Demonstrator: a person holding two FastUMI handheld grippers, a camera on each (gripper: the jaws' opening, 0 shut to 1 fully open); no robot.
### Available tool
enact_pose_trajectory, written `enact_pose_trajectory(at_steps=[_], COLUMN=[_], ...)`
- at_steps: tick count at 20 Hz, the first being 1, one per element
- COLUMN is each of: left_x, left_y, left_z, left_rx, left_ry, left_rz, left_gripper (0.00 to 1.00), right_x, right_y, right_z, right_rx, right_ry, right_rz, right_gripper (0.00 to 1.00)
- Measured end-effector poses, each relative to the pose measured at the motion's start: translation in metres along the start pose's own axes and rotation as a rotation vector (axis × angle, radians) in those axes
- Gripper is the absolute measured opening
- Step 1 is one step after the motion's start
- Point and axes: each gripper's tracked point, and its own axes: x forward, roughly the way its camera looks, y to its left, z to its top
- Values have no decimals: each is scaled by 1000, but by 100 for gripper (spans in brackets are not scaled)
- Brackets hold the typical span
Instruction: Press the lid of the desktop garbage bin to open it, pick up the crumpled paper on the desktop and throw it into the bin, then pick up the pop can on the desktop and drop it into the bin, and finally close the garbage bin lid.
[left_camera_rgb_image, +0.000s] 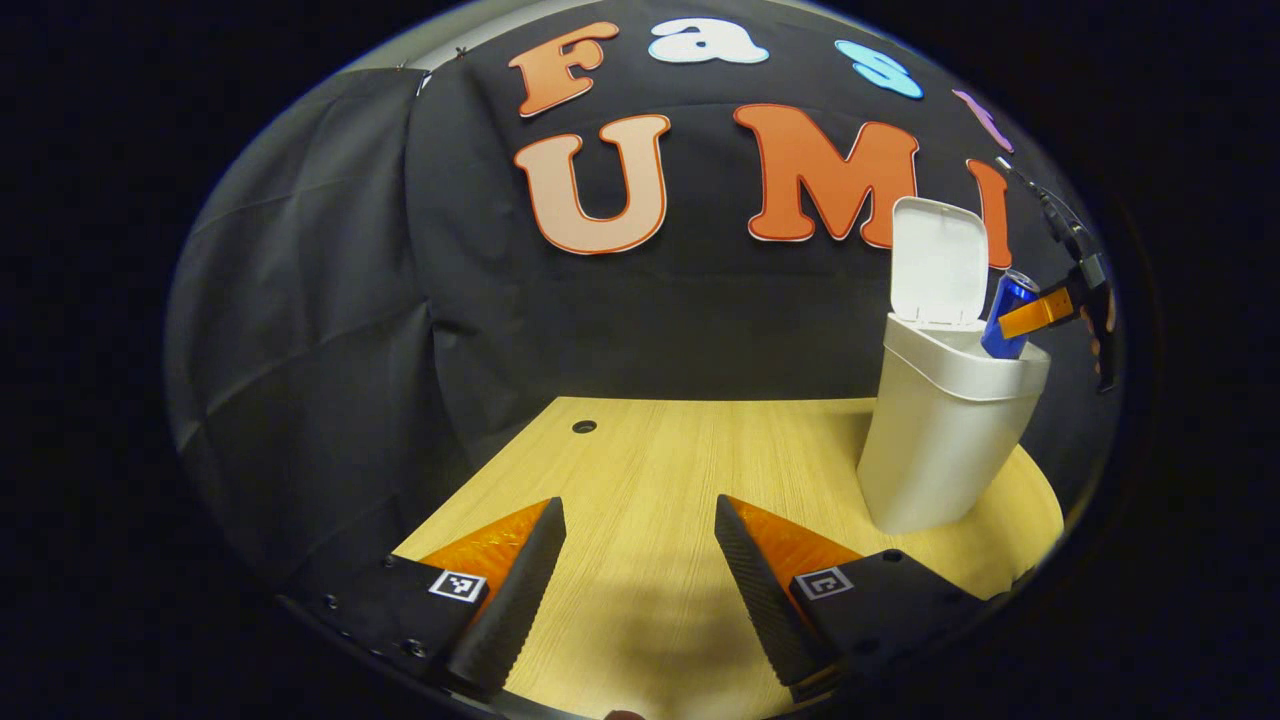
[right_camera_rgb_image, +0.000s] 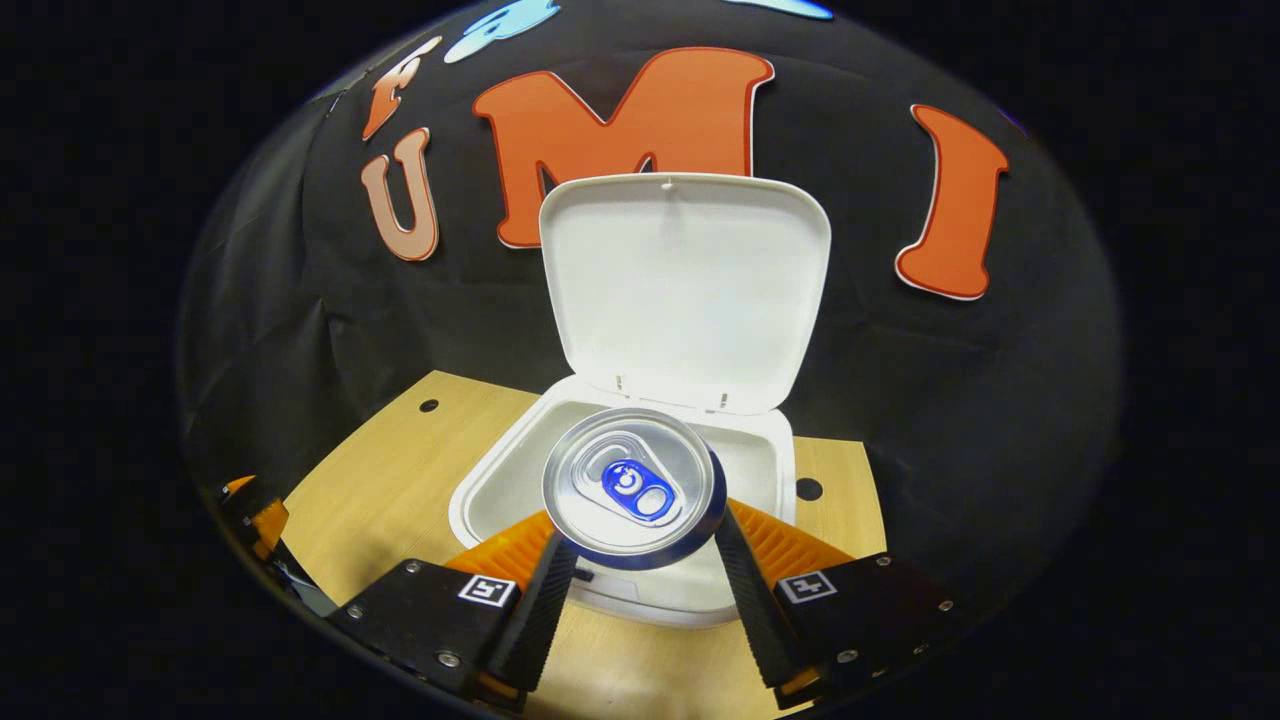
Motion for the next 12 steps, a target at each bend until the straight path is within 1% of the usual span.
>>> enact_pose_trajectory(at_steps=[5, 6, 7, 12], left_x=[-6, -7, -8, -8], left_y=[7, 8, 7, 3], left_z=[-3, -2, -1, 6], left_rx=[31, 34, 33, 40], left_ry=[5, -1, -5, -15], left_rz=[11, 10, 5, -24], left_gripper=[96, 96, 96, 99], right_x=[12, 14, 16, 16], right_y=[4, 4, 5, 7], right_z=[-16, -18, -20, -25], right_rx=[29, 37, 42, 86], right_ry=[41, 51, 56, 60], right_rz=[19, 18, 18, 14], right_gripper=[81, 76, 81, 82])
